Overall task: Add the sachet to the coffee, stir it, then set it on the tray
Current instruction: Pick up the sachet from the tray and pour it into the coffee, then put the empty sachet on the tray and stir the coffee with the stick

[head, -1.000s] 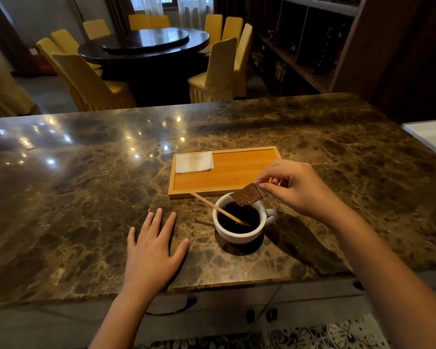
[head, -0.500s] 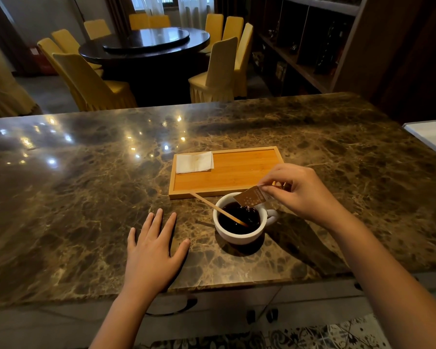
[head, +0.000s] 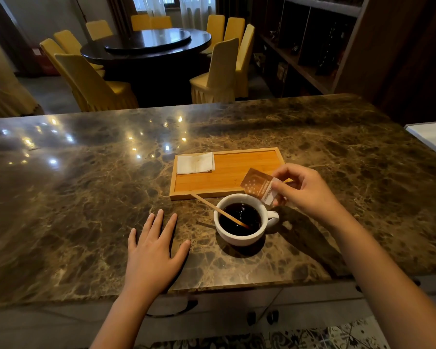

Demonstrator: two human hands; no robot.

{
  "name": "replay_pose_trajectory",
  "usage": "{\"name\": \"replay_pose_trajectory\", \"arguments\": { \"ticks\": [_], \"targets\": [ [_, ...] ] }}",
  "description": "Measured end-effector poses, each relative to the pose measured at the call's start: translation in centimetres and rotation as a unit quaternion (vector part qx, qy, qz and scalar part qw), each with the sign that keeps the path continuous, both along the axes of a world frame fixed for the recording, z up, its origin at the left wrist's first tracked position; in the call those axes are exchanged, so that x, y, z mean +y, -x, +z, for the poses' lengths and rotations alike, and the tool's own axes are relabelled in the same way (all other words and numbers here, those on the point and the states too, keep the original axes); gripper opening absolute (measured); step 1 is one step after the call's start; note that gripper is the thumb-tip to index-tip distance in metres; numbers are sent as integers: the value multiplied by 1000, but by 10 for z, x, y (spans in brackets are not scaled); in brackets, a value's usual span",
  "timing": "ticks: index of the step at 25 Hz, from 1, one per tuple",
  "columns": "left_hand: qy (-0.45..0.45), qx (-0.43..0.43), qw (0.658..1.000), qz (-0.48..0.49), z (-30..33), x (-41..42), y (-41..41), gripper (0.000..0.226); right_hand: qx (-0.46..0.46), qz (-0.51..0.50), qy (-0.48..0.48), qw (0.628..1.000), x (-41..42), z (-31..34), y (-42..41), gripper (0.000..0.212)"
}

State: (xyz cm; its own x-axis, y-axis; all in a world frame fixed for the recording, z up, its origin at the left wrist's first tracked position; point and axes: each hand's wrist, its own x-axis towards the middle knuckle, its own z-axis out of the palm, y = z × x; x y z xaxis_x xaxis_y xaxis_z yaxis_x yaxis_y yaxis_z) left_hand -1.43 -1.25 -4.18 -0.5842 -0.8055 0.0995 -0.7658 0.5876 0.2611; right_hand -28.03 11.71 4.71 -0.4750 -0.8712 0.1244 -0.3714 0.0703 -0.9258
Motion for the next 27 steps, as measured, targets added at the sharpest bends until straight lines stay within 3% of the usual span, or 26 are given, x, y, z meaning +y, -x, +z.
{"name": "replay_pose_trajectory", "arguments": {
  "ticks": [4, 8, 12, 16, 22, 24, 27],
  "targets": [
    [-2, -1, 1000, 1, 1, 0, 0, 78, -140, -53, 13, 989, -4, -9, 8, 7],
    [-1, 0, 1000, 1, 2, 1, 0, 79, -145, -182, 5, 973, -18, -26, 32, 12],
    [0, 4, 1000, 1, 2, 1, 0, 79, -71, -239, -39, 968, -36, -39, 46, 5],
    [-3, 7, 1000, -1, 1, 0, 0, 79, 80, -245, -116, 959, -50, -45, 53, 17],
    [-1, 4, 1000, 2, 1, 1, -1, 78, 237, -266, -137, 924, -58, -49, 54, 25],
    [-1, 3, 1000, 3, 1, 1, 0, 78, 322, -222, -136, 910, -55, -49, 53, 30],
    [-2, 4, 1000, 2, 1, 0, 0, 77, 399, -72, -128, 905, -49, -48, 51, 36]
  ]
}}
